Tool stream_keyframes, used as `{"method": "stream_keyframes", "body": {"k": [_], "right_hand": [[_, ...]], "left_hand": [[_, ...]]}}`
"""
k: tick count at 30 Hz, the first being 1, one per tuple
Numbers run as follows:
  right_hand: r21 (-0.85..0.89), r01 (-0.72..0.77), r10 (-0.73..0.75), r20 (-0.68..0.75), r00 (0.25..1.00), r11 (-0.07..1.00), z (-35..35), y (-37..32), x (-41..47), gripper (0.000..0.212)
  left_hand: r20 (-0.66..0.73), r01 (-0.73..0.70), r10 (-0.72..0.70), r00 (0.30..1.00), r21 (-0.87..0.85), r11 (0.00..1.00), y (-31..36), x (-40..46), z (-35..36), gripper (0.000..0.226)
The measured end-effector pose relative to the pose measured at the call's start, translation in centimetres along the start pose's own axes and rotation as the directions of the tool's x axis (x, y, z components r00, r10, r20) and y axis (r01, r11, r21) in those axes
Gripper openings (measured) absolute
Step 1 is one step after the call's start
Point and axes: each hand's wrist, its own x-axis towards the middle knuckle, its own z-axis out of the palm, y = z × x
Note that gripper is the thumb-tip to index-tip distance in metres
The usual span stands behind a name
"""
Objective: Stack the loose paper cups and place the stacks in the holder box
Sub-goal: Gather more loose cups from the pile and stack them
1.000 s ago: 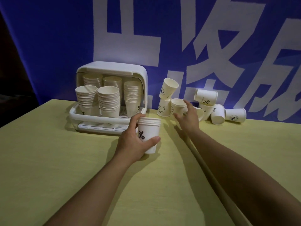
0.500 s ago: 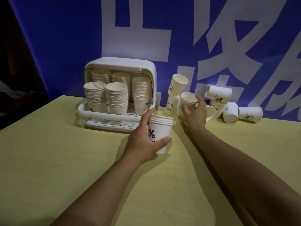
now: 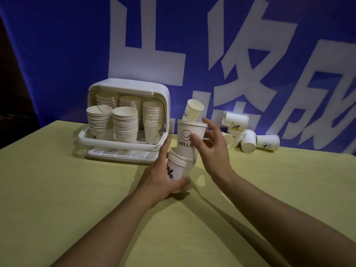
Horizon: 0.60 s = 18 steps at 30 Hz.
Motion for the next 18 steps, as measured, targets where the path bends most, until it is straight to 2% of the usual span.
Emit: {"method": "stream_keyframes", "body": {"k": [5,8,11,14,18], "right_hand": [[-0.1,-0.014,0.021,0.071,0.997,0.995,1.2,0.7,-2.1,0.054],[-0.194,-0.025,0.045,0.102,0.994,0.981,1.8,1.4,-2.7,0.041],[-0.162,-0.067,0.086,0.117,0.989,0.984,2.0,2.1,-2.4,0.035],[-0.115,-0.065,0.067,0.018,0.998,0.991,1.9,3.3,-0.3,0.027],[-0.204,-0.115,0.076,-0.189,0.979,0.972,1.7,5.5,5.4,0.042]], "left_hand": [[-0.022,-0.023,0.022,1.0,-0.056,0.998,0.0,0.1,0.5,0.131],[-0.126,-0.039,0.029,0.992,-0.075,0.996,-0.3,0.3,0.2,0.118],[-0.141,-0.005,-0.003,0.99,-0.054,0.999,-0.5,0.5,0.3,0.102],[-0.179,0.003,-0.017,0.984,-0.075,0.997,-0.6,0.8,0.5,0.1],[-0.228,0.013,-0.04,0.973,-0.117,0.993,-0.9,0.9,0.3,0.099]]}}
